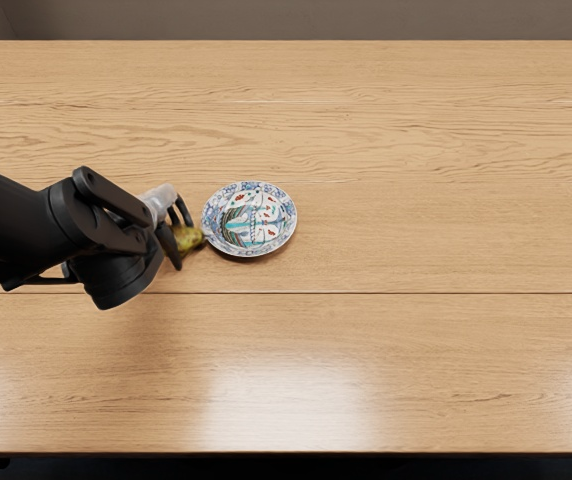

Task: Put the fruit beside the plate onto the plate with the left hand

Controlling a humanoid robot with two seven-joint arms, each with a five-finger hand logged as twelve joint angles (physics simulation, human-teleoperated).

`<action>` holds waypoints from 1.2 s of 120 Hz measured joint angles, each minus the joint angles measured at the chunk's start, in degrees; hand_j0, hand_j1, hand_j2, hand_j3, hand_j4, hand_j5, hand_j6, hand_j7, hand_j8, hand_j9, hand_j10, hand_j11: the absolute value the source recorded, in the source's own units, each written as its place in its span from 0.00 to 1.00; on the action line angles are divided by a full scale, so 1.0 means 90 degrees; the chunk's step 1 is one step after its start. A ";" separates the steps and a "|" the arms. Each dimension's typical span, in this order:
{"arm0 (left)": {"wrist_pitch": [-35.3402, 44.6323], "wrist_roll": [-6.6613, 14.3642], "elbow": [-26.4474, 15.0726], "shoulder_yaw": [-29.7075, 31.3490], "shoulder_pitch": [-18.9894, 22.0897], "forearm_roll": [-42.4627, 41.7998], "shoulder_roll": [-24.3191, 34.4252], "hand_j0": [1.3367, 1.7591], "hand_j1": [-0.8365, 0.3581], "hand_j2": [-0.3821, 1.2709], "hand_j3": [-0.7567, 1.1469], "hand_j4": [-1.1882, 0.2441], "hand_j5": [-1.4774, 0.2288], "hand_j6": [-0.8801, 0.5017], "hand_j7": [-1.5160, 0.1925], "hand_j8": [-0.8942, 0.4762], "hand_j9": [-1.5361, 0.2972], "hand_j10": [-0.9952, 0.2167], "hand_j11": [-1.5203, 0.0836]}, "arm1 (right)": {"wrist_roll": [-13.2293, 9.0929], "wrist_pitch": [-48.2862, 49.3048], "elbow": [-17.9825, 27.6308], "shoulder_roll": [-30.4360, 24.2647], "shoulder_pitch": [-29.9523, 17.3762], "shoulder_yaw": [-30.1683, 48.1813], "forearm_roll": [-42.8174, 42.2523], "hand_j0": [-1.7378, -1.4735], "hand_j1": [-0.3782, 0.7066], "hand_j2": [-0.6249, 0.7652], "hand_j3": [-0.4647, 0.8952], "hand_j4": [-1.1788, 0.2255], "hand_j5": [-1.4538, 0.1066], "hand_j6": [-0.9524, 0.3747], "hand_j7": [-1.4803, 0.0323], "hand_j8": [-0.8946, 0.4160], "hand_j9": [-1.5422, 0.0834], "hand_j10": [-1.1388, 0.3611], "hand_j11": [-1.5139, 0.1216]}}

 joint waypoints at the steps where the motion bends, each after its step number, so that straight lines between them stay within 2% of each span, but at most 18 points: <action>1: 0.0000 0.0000 0.0000 0.0003 0.0000 -0.0006 0.0000 0.74 0.46 0.57 0.40 0.39 0.26 0.31 0.27 0.33 0.25 0.17 0.27 | 0.0000 0.0000 0.0000 0.0000 0.0000 0.0000 0.0000 0.30 0.04 0.45 0.34 0.83 0.92 0.71 0.97 0.67 0.94 0.75 0.91; 9: -0.0010 0.0001 0.0001 0.0033 -0.0014 -0.0091 0.0000 0.74 0.47 0.57 0.40 0.41 0.23 0.33 0.24 0.36 0.23 0.16 0.25 | 0.0000 0.0000 0.0000 0.0000 0.0000 0.0000 0.0000 0.30 0.04 0.45 0.34 0.83 0.92 0.71 0.97 0.67 0.94 0.75 0.91; 32: -0.0044 -0.0005 -0.0018 0.0111 -0.0100 -0.0366 0.0000 0.74 0.44 0.60 0.40 0.45 0.16 0.40 0.20 0.37 0.21 0.14 0.22 | 0.0000 -0.0001 0.0000 0.0000 0.0000 0.0000 0.0000 0.30 0.04 0.45 0.34 0.83 0.92 0.71 0.97 0.67 0.94 0.75 0.91; 42: -0.0040 -0.0003 -0.0045 0.0118 -0.0238 -0.0426 0.0000 0.75 0.46 0.58 0.40 0.43 0.15 0.40 0.20 0.35 0.21 0.12 0.23 | 0.0000 0.0000 0.0000 0.0000 0.0000 0.0001 0.0001 0.30 0.04 0.45 0.34 0.83 0.92 0.71 0.97 0.67 0.94 0.75 0.91; 51: -0.0035 -0.0001 -0.0071 0.0107 -0.0506 -0.0481 0.0105 0.75 0.46 0.56 0.40 0.40 0.15 0.36 0.20 0.35 0.21 0.12 0.23 | 0.0000 0.0000 0.0000 0.0000 0.0000 0.0000 0.0000 0.30 0.04 0.45 0.34 0.83 0.92 0.71 0.97 0.67 0.94 0.75 0.91; 63: -0.0027 0.0002 -0.0094 0.0062 -0.0639 -0.0503 0.0117 0.75 0.42 0.64 0.40 0.33 0.16 0.35 0.21 0.35 0.21 0.11 0.23 | 0.0000 0.0000 0.0000 0.0000 0.0000 0.0000 0.0001 0.30 0.04 0.45 0.34 0.83 0.92 0.71 0.97 0.67 0.94 0.75 0.91; 78: -0.0028 0.0001 -0.0081 -0.0227 -0.0774 -0.0497 0.0196 0.75 0.37 0.65 0.40 0.29 0.16 0.34 0.21 0.34 0.21 0.11 0.23 | 0.0000 -0.0001 0.0000 0.0000 0.0000 0.0000 0.0001 0.30 0.04 0.45 0.34 0.83 0.92 0.71 0.97 0.67 0.94 0.75 0.91; 89: -0.0024 -0.0003 -0.0052 -0.0534 -0.0849 -0.0469 0.0191 0.75 0.31 0.70 0.40 0.27 0.17 0.29 0.21 0.34 0.21 0.11 0.24 | 0.0000 -0.0001 0.0000 0.0000 0.0000 0.0000 0.0000 0.30 0.04 0.45 0.34 0.83 0.92 0.71 0.97 0.67 0.94 0.75 0.91; 92: -0.0025 -0.0004 -0.0042 -0.0601 -0.0849 -0.0458 0.0180 0.76 0.31 0.70 0.40 0.27 0.17 0.29 0.21 0.34 0.21 0.11 0.24 | 0.0000 -0.0001 0.0000 0.0000 0.0000 0.0000 0.0000 0.30 0.04 0.45 0.34 0.83 0.92 0.71 0.97 0.67 0.94 0.75 0.91; 93: -0.0021 -0.0005 -0.0039 -0.0622 -0.0849 -0.0455 0.0178 0.76 0.31 0.70 0.40 0.27 0.17 0.28 0.21 0.31 0.21 0.11 0.24 | 0.0000 -0.0001 0.0000 0.0000 0.0000 0.0000 0.0000 0.30 0.04 0.45 0.34 0.83 0.92 0.71 0.97 0.67 0.94 0.75 0.91; 96: -0.0019 -0.0005 -0.0032 -0.0692 -0.0849 -0.0449 0.0172 0.76 0.30 0.70 0.40 0.26 0.17 0.25 0.21 0.30 0.21 0.11 0.24 | 0.0000 -0.0001 0.0000 0.0000 0.0000 0.0000 0.0001 0.30 0.04 0.45 0.34 0.83 0.92 0.71 0.97 0.67 0.94 0.75 0.91; 103: -0.0021 -0.0014 -0.0010 -0.0811 -0.0849 -0.0402 0.0137 0.76 0.27 0.67 0.40 0.26 0.17 0.20 0.21 0.31 0.22 0.11 0.24 | 0.0000 0.0000 0.0000 0.0000 0.0000 0.0000 0.0001 0.30 0.04 0.45 0.34 0.83 0.92 0.71 0.97 0.67 0.94 0.75 0.91; 116: -0.0013 -0.0061 0.0020 -0.0918 -0.0849 -0.0073 0.0127 0.76 0.51 0.50 0.40 0.45 0.42 0.34 0.45 0.41 0.43 0.36 0.48 | 0.0000 0.0000 0.0000 0.0000 0.0000 0.0000 0.0000 0.30 0.04 0.45 0.34 0.83 0.92 0.71 0.97 0.67 0.94 0.75 0.91; 130: -0.0011 -0.0076 0.0015 -0.0985 -0.0907 0.0038 0.0196 0.76 0.71 0.38 0.40 0.61 0.61 0.46 0.63 0.51 0.60 0.55 0.68 | 0.0000 0.0000 0.0000 0.0000 0.0000 0.0000 0.0001 0.30 0.04 0.45 0.34 0.83 0.92 0.71 0.97 0.67 0.94 0.75 0.91; 137: -0.0211 -0.0072 -0.0059 -0.0984 -0.0889 0.0049 0.0911 0.76 0.78 0.34 0.40 0.66 0.67 0.50 0.69 0.54 0.66 0.62 0.75 | 0.0000 0.0000 0.0000 0.0000 0.0000 0.0000 0.0001 0.30 0.04 0.45 0.34 0.83 0.92 0.71 0.97 0.67 0.94 0.75 0.91; 144: -0.1333 -0.0048 -0.0111 -0.0951 -0.0793 0.0035 0.2049 0.76 0.83 0.32 0.40 0.70 0.72 0.54 0.74 0.57 0.70 0.67 0.79 | 0.0000 0.0000 0.0000 0.0000 0.0000 0.0000 0.0002 0.30 0.04 0.45 0.34 0.83 0.92 0.71 0.97 0.67 0.94 0.75 0.91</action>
